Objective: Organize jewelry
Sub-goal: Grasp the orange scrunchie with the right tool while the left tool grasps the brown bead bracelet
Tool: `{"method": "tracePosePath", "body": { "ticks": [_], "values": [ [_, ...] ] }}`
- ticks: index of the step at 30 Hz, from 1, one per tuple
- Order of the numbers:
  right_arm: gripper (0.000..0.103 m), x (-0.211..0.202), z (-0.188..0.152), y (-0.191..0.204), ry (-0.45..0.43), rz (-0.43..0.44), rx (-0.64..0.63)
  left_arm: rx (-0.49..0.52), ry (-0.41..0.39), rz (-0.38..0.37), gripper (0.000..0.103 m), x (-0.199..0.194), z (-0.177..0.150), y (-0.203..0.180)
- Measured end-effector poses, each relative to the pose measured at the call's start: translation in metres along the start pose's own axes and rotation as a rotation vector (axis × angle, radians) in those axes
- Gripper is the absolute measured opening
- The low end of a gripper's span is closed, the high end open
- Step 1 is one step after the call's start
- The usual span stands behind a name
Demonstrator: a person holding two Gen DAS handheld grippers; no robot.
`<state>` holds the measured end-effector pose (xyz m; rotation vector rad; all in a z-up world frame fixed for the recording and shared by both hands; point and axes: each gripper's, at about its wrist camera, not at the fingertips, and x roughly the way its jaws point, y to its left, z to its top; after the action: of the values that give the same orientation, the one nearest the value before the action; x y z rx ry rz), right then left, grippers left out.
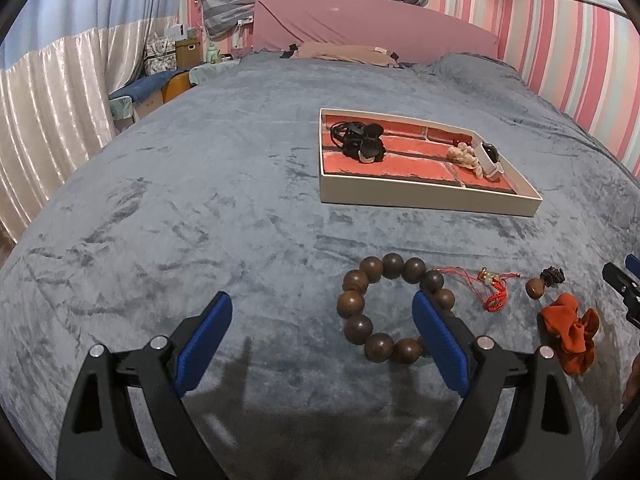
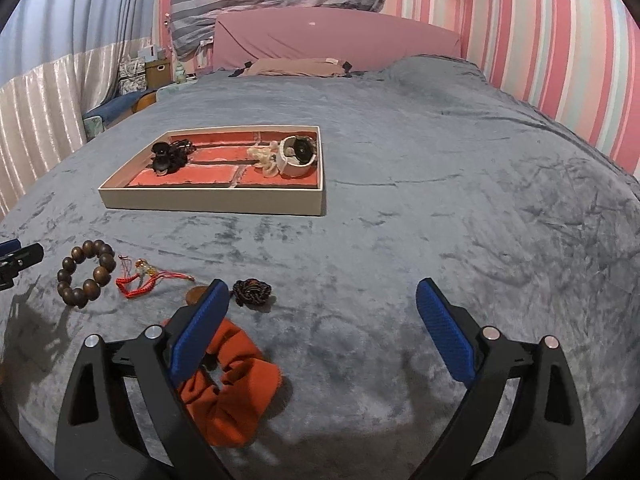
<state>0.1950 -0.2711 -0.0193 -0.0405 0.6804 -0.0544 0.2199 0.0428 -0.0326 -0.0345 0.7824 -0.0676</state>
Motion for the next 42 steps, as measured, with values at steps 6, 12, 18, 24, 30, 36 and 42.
{"method": "tracePosePath", "body": {
  "ticks": [6,12,18,24,30,36,42],
  "values": [
    [0.089,-0.007,-0.010,0.001,0.007,0.008,0.001,0.006,0.007,0.014,0.090,0.000,-0.002,0.003],
    [0.088,-0.015,-0.027,0.009,0.021,0.005,-0.031,0.010,0.021,0.000,0.090,0.001,-0.006,0.002],
    [0.085,-0.004,-0.038,0.012,0.067,0.012,-0.030,-0.008,0.057,-0.014,0.090,0.017,-0.007,0.000],
    [0.082,0.010,-0.044,0.019,0.105,0.020,-0.052,0.005,0.084,-0.009,0.090,0.035,-0.005,-0.004],
    [0.077,0.022,-0.046,0.026,0.141,0.033,-0.054,-0.010,0.131,-0.019,0.089,0.056,-0.003,0.001],
    [0.060,0.033,-0.050,0.030,0.182,0.053,-0.054,0.006,0.151,-0.012,0.089,0.069,-0.005,0.000],
    [0.038,0.034,-0.050,0.035,0.183,0.077,-0.068,0.013,0.139,-0.002,0.079,0.069,-0.005,0.000]
  ]
}}
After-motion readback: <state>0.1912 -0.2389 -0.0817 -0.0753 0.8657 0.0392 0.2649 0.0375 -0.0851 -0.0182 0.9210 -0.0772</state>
